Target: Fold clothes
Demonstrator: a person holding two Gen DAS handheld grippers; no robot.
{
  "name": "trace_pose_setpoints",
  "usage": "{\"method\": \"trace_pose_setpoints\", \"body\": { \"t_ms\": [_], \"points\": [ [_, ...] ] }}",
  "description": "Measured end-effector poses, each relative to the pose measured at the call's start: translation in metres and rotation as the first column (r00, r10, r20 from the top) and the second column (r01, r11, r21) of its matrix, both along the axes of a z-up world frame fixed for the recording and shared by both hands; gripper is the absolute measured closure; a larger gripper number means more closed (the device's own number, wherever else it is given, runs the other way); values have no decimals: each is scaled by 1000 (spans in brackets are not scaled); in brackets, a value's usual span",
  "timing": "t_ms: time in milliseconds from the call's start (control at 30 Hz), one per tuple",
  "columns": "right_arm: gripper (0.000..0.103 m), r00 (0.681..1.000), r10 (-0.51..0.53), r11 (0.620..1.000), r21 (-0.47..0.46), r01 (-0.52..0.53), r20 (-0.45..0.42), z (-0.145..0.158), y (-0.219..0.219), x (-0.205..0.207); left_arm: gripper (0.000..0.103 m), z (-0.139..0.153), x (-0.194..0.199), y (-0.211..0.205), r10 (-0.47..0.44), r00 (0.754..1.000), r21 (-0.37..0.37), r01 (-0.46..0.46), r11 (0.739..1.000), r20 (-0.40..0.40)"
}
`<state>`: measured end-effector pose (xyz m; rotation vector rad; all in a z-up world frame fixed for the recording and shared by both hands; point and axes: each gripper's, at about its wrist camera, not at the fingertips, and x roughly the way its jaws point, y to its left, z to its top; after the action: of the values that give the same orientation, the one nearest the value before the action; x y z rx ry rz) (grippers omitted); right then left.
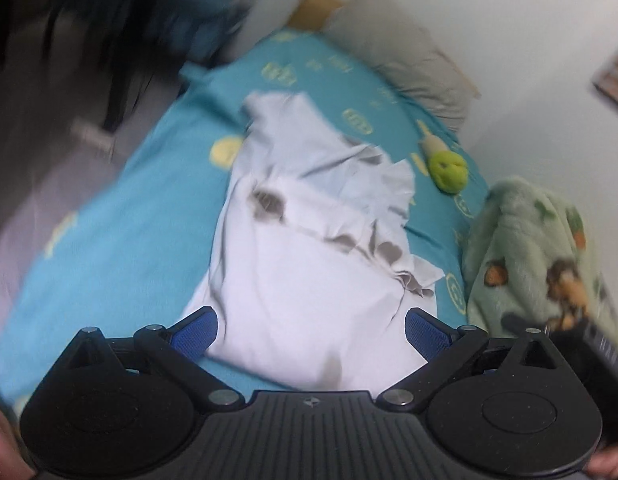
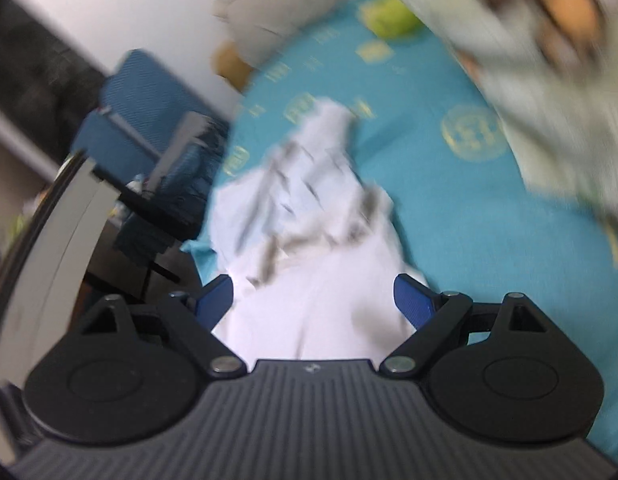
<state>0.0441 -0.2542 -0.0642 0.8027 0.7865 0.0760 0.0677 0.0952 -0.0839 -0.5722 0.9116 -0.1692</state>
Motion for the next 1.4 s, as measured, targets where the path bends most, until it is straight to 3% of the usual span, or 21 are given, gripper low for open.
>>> {"method": "trace_pose_setpoints", "body": {
  "t_ms": [133, 200, 267, 367, 467, 533, 667, 733, 767, 900, 967, 1033, 1233, 1400],
  "points": [
    [14, 990, -54, 972, 219, 81, -126, -37, -15, -7, 6, -34, 7, 20, 67, 985, -193, -98, 976, -160],
    [13, 983, -66, 944, 308, 117, -171, -52, -16, -7, 10, -51, 6, 24, 90, 969, -241, -146, 959, -229],
    [13, 972, -93, 900, 398, 175, -216, -65, -17, -9, 13, -61, 11, 19, 89, 957, -207, -149, 967, -276],
    [14, 962, -126, 856, 464, 229, -243, -76, -12, -13, 13, -63, 11, 12, 95, 961, -185, -146, 972, -260],
    [21, 961, -133, 865, 445, 232, -242, -80, -8, -6, 13, -64, 12, 10, 128, 961, -196, -179, 964, -247],
    [21, 961, -137, 871, 433, 233, -242, -83, -6, -2, 15, -64, 13, 8, 149, 960, -204, -200, 958, -238],
    [20, 960, -146, 882, 407, 236, -240, -89, -1, 7, 27, -66, 14, 5, 192, 956, -220, -241, 945, -222],
    [20, 959, -151, 888, 394, 238, -239, -91, 2, 11, 36, -69, 14, 12, 228, 944, -258, -288, 922, -237],
    [25, 959, -153, 890, 388, 238, -239, -93, 3, 14, 39, -70, 13, 14, 239, 941, -267, -301, 916, -241],
    [46, 954, -177, 888, 378, 261, -242, -96, -1, 14, 67, -74, 13, 22, 279, 926, -301, -351, 887, -255],
    [73, 953, -179, 899, 354, 259, -243, -95, -1, 13, 72, -76, 12, 26, 299, 917, -317, -375, 871, -263],
    [83, 954, -184, 905, 338, 259, -238, -94, -2, 12, 83, -78, 12, 30, 318, 908, -333, -399, 854, -271],
    [89, 973, -178, 916, 335, 218, -148, -67, 1, 3, 92, -50, 5, 34, 306, 939, -367, -343, 865, -156],
    [91, 981, -183, 915, 355, 192, -58, -25, 0, -4, 94, -3, -6, 41, 314, 948, -374, -312, 873, -58]
  ]
}}
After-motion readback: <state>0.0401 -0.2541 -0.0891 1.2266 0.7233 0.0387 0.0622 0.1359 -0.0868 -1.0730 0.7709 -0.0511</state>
